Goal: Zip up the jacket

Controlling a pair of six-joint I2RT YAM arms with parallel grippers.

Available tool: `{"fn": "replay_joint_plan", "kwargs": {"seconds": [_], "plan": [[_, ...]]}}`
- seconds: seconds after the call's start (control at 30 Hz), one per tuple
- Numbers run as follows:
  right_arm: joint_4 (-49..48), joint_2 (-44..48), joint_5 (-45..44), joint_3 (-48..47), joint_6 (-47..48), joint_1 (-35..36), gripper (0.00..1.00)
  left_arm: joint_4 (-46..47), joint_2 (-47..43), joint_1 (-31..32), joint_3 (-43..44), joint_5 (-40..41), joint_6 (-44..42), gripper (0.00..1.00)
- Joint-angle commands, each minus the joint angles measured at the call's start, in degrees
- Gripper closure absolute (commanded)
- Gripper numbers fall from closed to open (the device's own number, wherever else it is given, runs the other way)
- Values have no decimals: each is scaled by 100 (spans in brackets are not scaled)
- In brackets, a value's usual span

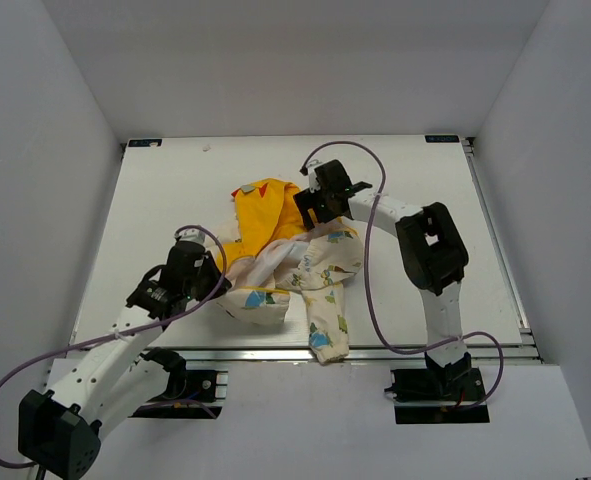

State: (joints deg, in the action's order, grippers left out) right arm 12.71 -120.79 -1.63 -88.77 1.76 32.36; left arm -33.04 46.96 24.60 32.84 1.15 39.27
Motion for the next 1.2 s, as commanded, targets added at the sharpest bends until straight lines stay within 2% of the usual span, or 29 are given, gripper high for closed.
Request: {"fn": "replay_joint_plan", "kwargs": {"seconds": [0.0,0.07,0.13,0.17,0.2,0.27,0.3,0.5,0.63,0.7,0.73,0.93,1.17], "plan": [[232,-49,118,18,-97,-133,11,-71,24,-8,258,175,11,100],[249,-120,548,18,-79,-194,11,-63,67,1,293,184,2,100],[145,-138,969,0,-62,-221,29,-63,111,1,337,210,-15,100],[40,-85,1085,18,-53,-221,41,-54,129,1,354,228,-24,100],[-57,-41,1138,35,-79,-221,65,-36,155,1,398,263,-59,100],[-435,151,1078,62,-132,-221,91,25,190,-8,460,342,-138,100],[-558,222,1016,53,-132,-221,100,25,260,1,582,394,-173,100],[-630,1188,-80,-456,-71,-221,100,43,577,1,1540,684,-595,100],[-690,2450,-794,-554,79,-221,100,139,604,1,2689,1019,-841,100],[-875,2962,-917,-405,131,-221,100,175,560,1,2972,1045,-938,100],[-919,3470,-910,-369,140,-221,100,175,490,1,3209,1037,-973,100],[-937,5194,-673,-439,334,-221,100,341,60,1,3878,984,-1202,100],[-366,6339,117,-1256,9,-221,100,535,-547,-8,5019,282,-1448,100]]}}
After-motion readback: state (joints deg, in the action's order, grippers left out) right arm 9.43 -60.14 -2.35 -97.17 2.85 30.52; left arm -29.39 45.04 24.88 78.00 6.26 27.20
